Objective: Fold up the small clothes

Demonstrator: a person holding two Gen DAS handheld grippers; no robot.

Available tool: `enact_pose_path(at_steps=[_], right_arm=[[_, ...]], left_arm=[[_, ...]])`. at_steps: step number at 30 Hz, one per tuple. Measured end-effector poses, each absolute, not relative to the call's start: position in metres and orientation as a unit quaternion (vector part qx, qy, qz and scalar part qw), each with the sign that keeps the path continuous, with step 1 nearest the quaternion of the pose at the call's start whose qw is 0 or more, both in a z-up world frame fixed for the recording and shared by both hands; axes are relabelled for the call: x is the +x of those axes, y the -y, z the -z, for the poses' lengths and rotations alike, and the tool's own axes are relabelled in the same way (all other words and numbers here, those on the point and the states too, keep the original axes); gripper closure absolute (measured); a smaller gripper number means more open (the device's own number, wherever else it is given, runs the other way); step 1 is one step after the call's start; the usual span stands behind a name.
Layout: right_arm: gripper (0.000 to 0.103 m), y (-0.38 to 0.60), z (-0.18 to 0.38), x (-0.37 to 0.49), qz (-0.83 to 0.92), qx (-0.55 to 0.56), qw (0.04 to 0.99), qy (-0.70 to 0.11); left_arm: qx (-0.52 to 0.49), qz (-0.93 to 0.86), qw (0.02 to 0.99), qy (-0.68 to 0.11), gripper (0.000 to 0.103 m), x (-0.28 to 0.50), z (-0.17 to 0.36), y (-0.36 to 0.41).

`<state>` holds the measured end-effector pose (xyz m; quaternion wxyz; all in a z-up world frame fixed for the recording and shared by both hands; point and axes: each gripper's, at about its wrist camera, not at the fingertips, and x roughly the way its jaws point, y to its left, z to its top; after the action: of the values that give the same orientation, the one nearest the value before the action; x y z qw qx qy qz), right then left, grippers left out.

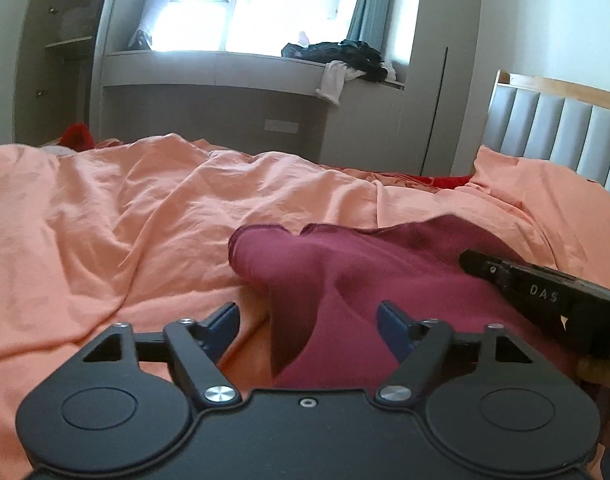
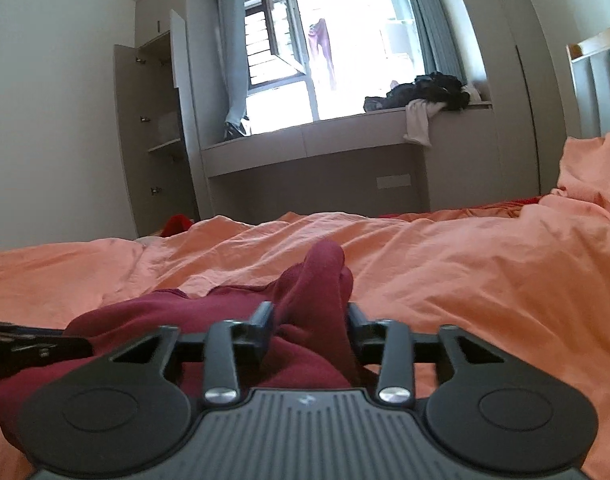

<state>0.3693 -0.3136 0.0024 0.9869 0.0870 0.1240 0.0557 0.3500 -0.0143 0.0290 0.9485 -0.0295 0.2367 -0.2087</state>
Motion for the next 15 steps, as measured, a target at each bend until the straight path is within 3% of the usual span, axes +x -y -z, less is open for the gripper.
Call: enact_pose_path(at_steps=[2, 4, 7, 9, 15], right_arm=[[0.036, 0.317, -0.002, 0.36, -0.056, 0.087, 0.987, -0.124], [0.017, 0.316, -0.003, 0.354, -0.05, 0.082, 0.987, -0.125], [0.006, 0.315, -0.004, 0.336, -0.048, 0.064, 0.989, -0.125], [0.0, 0.312, -0.005, 0.324, -0.052, 0.051, 0.99, -0.124], [0.0, 0.289, -0.003, 0.294, -0.064, -0.031, 0.991, -0.116]], left_arm=[[-0.033, 0.205, 0.948, -0.24, 0.022, 0.342, -0.026, 0.011], [-0.034, 0.198, 0.95, -0.24, 0.019, 0.338, -0.023, 0.01], [-0.028, 0.19, 0.952, -0.238, 0.018, 0.334, -0.023, 0.012], [-0.023, 0.184, 0.954, -0.236, 0.017, 0.331, -0.024, 0.014], [0.001, 0.168, 0.96, -0.225, 0.015, 0.315, -0.022, 0.019]])
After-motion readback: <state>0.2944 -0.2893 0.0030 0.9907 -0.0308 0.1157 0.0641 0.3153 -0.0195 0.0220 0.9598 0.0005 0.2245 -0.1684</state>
